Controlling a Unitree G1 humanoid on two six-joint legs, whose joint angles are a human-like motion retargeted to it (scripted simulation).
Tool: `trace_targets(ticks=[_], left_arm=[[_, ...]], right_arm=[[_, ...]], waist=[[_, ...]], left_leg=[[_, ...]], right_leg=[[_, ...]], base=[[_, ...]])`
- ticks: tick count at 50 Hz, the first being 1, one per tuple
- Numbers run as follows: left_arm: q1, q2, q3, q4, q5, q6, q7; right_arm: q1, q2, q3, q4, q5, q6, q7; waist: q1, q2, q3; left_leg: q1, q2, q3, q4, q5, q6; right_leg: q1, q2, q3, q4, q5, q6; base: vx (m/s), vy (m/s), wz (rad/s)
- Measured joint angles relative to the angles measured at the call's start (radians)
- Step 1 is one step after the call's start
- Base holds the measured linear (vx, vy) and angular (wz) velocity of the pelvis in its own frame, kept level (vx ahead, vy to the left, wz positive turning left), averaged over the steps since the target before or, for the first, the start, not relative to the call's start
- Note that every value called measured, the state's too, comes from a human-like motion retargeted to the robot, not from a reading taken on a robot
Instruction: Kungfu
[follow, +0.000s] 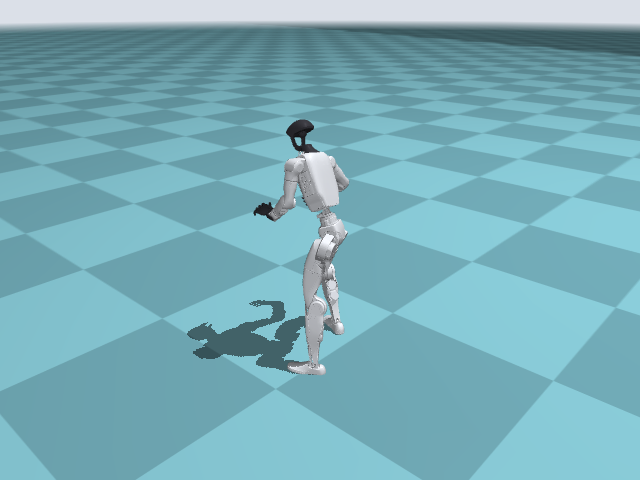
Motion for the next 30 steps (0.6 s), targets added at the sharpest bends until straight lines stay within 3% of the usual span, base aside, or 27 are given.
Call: trace_targets(ticks=[2, 5, 8, 10, 13, 17, 23, 27, 30], left_arm=[[0.076, -0.040, 0.053, 0.300, 0.078, 0.027, 0.109], [0.149, -0.063, 0.101, 0.572, -0.003, 0.082, 0.077], [0.209, -0.051, 0.139, 0.585, -0.012, 0.046, 0.079], [0.282, -0.008, 0.212, 0.511, 0.021, 0.040, 0.139], [0.339, 0.024, 0.251, 0.455, -0.001, 0.070, 0.174], [0.370, 0.052, 0.238, 0.438, -0.049, 0.113, 0.144], [0.376, 0.042, 0.198, 0.410, -0.066, 0.213, 0.160], [0.393, -0.016, 0.160, 0.390, -0.125, 0.286, 0.154], [0.456, -0.047, 0.167, 0.368, -0.186, 0.297, 0.146]], right_arm=[[-0.260, 0.203, 0.215, 0.182, -0.124, 0.019, 0.085], [-0.494, 0.491, 0.370, 0.582, -0.449, 0.115, 0.225], [-0.535, 0.596, 0.507, 0.743, -0.581, 0.176, 0.269], [-0.501, 0.735, 0.493, 0.773, -0.645, 0.076, 0.196], [-0.436, 0.865, 0.440, 0.786, -0.608, 0.078, 0.249], [-0.405, 0.876, 0.504, 0.794, -0.475, 0.168, 0.322], [-0.379, 0.790, 0.525, 0.725, -0.425, 0.128, 0.205], [-0.385, 0.723, 0.533, 0.651, -0.404, 0.109, 0.051], [-0.384, 0.698, 0.568, 0.586, -0.412, 0.088, 0.013]], waist=[[0.027, 0.018, 0.025], [0.040, 0.059, 0.060], [0.098, 0.068, 0.078], [0.109, 0.077, 0.102], [0.109, 0.079, 0.112], [0.094, 0.059, 0.092], [0.082, 0.040, 0.059], [0.140, 0.082, 0.042], [0.208, 0.097, 0.039]], left_leg=[[-0.069, -0.021, -0.047, 0.022, 0.020, 0.000], [-0.123, -0.004, 0.081, -0.033, 0.052, 0.000], [-0.144, -0.027, 0.073, -0.058, 0.083, 0.000], [-0.163, -0.009, 0.072, -0.067, 0.107, 0.000], [-0.189, 0.007, 0.116, -0.083, 0.142, 0.000], [-0.204, 0.007, 0.171, -0.089, 0.190, 0.000], [-0.232, 0.043, 0.330, -0.084, 0.271, 0.000], [-0.225, 0.182, 0.404, -0.016, 0.344, 0.000], [-0.163, 0.308, 0.405, 0.074, 0.331, 0.021]], right_leg=[[-0.041, -0.003, 0.009, 0.018, 0.003, 0.013], [-0.093, -0.036, -0.009, 0.078, -0.012, 0.004], [-0.117, -0.070, -0.008, 0.133, -0.030, 0.017], [-0.105, -0.047, -0.029, 0.136, -0.028, 0.020], [-0.083, -0.045, -0.060, 0.142, -0.022, 0.019], [-0.065, -0.060, -0.074, 0.136, -0.032, 0.008], [0.002, -0.064, -0.134, 0.090, -0.026, -0.022], [0.144, 0.067, -0.220, -0.057, -0.008, -0.035], [0.297, 0.206, -0.241, -0.203, 0.022, -0.035]], base=[[-0.46, 0.32, 0.85], [-0.36, 0.16, 0.77], [0.00, 0.00, 0.60], [-0.07, -0.08, 0.40], [-0.10, -0.10, 0.50], [0.11, -0.02, 0.48], [0.13, 0.10, 0.38], [0.48, -0.12, 0.12], [0.64, -0.04, -0.22]])
